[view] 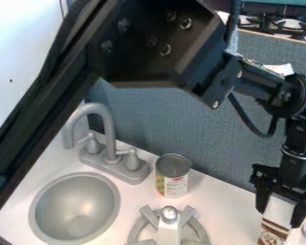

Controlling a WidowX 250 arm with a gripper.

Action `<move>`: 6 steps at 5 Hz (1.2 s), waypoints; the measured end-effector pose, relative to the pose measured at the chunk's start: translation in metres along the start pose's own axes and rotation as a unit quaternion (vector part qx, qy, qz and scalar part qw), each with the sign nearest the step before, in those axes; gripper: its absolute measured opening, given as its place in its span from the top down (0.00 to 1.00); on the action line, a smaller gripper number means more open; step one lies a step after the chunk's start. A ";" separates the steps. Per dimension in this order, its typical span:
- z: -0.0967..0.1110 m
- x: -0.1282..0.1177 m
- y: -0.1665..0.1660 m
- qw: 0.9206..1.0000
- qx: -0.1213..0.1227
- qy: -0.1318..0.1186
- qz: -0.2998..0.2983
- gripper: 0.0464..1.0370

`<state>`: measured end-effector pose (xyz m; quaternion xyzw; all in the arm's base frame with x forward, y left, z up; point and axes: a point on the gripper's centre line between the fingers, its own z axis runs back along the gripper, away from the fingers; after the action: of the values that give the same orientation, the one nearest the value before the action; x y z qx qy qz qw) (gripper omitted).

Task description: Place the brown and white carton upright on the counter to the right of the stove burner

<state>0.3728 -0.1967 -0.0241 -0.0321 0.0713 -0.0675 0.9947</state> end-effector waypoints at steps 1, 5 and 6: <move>-0.001 0.004 -0.002 1.000 -0.001 0.019 0.003 0.23; 0.014 -0.006 0.001 1.000 0.001 -0.004 0.022 0.03; 0.040 -0.033 0.006 0.999 0.031 -0.040 0.011 0.03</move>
<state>0.3475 -0.1844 0.0196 -0.0035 0.0300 -0.0578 0.9979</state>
